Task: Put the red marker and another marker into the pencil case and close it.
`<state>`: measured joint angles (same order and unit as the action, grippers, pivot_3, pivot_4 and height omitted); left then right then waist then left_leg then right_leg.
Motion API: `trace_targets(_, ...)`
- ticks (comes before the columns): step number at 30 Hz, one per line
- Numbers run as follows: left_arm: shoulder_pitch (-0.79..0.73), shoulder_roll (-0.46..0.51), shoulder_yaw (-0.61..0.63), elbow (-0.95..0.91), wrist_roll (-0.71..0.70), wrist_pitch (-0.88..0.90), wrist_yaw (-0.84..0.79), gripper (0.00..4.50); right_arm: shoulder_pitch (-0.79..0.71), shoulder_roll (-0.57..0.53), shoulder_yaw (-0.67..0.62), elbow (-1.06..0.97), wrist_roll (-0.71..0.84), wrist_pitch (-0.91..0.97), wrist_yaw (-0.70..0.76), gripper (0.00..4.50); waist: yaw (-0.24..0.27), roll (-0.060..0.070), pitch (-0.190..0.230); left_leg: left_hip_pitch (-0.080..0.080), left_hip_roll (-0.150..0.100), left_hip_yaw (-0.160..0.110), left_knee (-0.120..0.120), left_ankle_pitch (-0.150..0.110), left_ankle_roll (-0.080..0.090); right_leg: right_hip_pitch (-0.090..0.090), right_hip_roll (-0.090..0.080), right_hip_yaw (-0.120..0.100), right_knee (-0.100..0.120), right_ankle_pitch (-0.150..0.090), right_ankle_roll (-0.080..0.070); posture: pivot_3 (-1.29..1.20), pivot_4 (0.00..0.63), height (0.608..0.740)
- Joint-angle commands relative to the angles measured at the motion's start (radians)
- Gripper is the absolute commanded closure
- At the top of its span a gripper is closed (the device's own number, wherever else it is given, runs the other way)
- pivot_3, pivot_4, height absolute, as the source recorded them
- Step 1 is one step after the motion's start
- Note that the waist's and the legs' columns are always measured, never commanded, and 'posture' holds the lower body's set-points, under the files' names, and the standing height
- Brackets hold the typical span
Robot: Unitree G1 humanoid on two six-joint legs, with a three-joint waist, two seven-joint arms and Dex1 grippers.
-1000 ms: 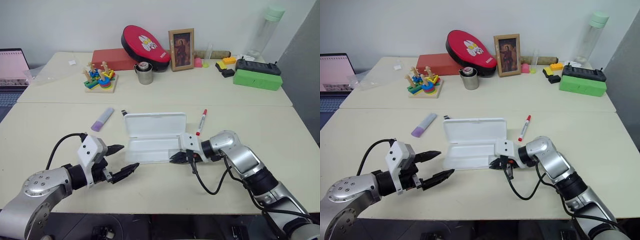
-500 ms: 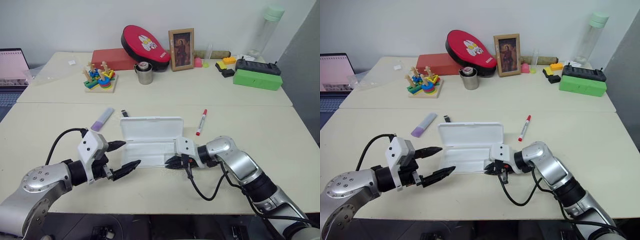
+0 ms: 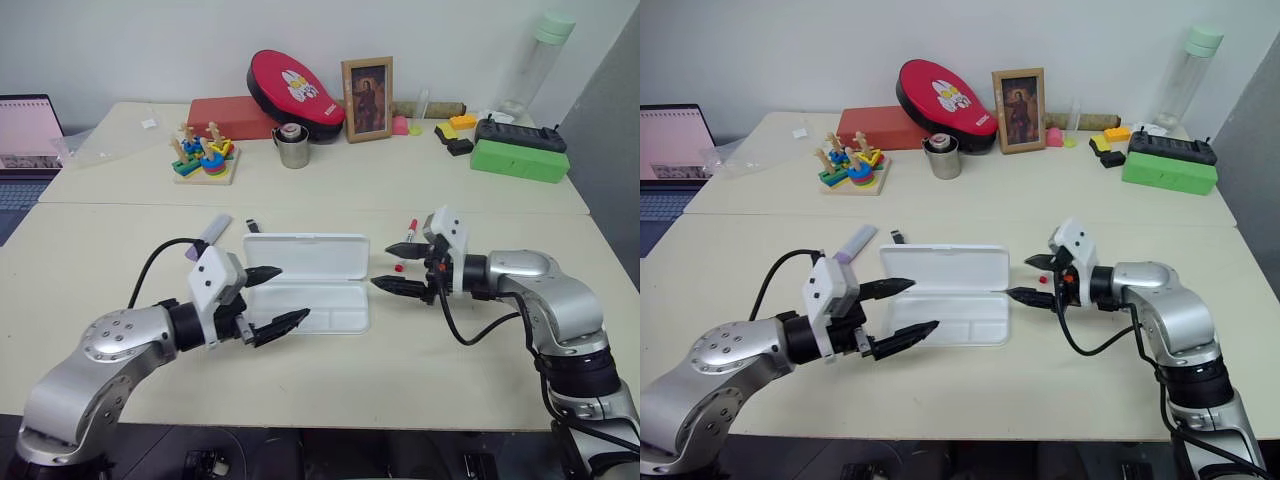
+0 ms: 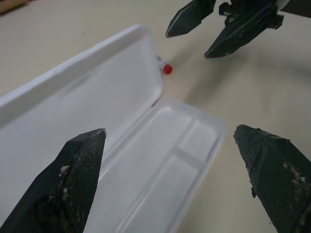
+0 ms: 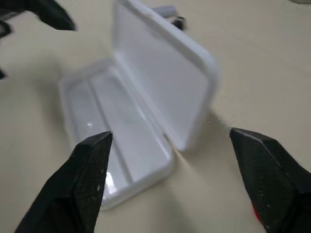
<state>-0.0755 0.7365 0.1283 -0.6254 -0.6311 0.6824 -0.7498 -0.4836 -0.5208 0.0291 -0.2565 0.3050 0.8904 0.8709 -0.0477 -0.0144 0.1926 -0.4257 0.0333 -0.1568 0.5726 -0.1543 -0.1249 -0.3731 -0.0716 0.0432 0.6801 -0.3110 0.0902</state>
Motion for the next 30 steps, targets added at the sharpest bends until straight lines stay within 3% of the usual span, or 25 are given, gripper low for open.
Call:
trace_targets(1,-0.102,-0.048,-0.065,0.009,-0.007,0.003,0.027,0.00,-0.039,0.076,-0.074,0.043,-0.084,0.098,-0.275,0.08,-0.001,0.000,0.000,0.000,0.000,0.000,0.000,0.000,0.000,0.000,0.000,0.000,0.000,0.000,0.000,0.00,0.150,0.740)
trace_targets(5,-0.188,-0.098,-0.112,0.032,0.009,0.013,0.061,0.00,-0.062,0.222,-0.113,0.044,-0.130,0.185,-0.491,0.08,-0.008,0.000,0.000,0.000,0.000,0.000,0.001,0.000,0.000,-0.001,0.000,0.000,0.001,0.000,0.000,0.00,0.150,0.740)
trace_targets(10,-0.304,-0.170,-0.155,0.076,0.039,0.008,0.122,0.00,-0.067,0.356,-0.145,0.039,-0.147,0.237,-0.646,0.08,-0.007,0.000,0.000,-0.001,0.000,0.000,0.000,0.000,0.000,-0.001,0.000,0.000,0.000,0.000,0.000,0.00,0.150,0.740)
trace_targets(14,-0.358,-0.194,-0.205,0.093,0.082,-0.003,0.135,0.00,-0.056,0.375,-0.116,0.055,-0.159,0.243,-0.688,0.08,-0.008,0.000,0.000,-0.001,0.000,0.000,0.000,0.000,0.000,-0.001,0.000,0.000,0.000,0.000,0.000,0.00,0.150,0.740)
trace_targets(21,-0.388,-0.221,-0.221,0.116,0.121,-0.031,0.137,0.00,-0.011,0.310,0.003,0.090,-0.218,0.207,-0.698,0.08,-0.010,0.000,0.000,-0.001,0.000,0.000,0.000,0.000,0.000,-0.001,0.000,0.000,0.001,0.000,0.000,0.00,0.150,0.740)
trace_targets(25,-0.392,-0.226,-0.210,0.125,0.130,-0.034,0.136,0.00,0.003,0.277,0.020,0.105,-0.233,0.180,-0.696,0.76,-0.008,0.000,0.000,-0.001,0.000,0.000,0.001,0.000,0.000,0.000,0.000,0.000,0.001,0.000,0.000,0.00,0.150,0.740)
trace_targets(30,-0.387,-0.223,-0.215,0.130,0.141,-0.042,0.128,0.00,0.003,0.255,0.022,0.126,-0.236,0.158,-0.701,1.98,-0.002,0.000,-0.001,-0.001,0.000,-0.001,0.001,0.000,0.000,0.000,0.000,0.000,0.001,0.000,0.001,0.00,0.150,0.740)
